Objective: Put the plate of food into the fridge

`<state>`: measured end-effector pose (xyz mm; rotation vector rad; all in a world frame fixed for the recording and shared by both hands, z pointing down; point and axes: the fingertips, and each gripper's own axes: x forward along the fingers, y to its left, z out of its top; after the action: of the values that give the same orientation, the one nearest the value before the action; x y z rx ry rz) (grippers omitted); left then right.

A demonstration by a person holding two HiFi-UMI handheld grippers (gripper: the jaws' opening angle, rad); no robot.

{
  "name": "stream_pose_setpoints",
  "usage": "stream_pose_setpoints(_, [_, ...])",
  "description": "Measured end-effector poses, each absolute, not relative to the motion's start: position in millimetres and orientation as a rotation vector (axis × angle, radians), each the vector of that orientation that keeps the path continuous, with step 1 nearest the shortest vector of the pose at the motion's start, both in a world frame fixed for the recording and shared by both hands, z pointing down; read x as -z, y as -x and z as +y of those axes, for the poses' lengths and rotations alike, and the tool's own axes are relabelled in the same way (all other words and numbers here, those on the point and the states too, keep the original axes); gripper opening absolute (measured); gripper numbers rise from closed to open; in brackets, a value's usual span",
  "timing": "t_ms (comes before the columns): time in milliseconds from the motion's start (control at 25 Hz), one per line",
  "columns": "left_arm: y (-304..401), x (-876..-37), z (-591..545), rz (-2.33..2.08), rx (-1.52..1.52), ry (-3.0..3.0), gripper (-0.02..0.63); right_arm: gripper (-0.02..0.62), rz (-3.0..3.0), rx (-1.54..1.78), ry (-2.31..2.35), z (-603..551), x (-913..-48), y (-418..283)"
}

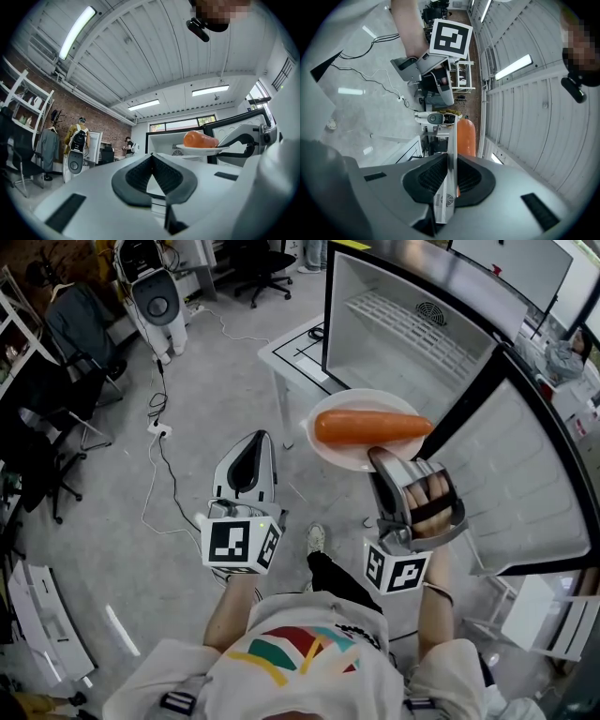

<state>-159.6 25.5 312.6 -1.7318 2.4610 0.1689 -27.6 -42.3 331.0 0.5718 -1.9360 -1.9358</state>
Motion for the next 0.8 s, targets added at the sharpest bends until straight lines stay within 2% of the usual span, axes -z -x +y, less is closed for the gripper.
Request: stream_pose_setpoints(800, [212, -277, -118, 2.301, -0.173, 1.816, 0.006, 0.040, -1.957, 1.884, -0.726, -165, -302, 96])
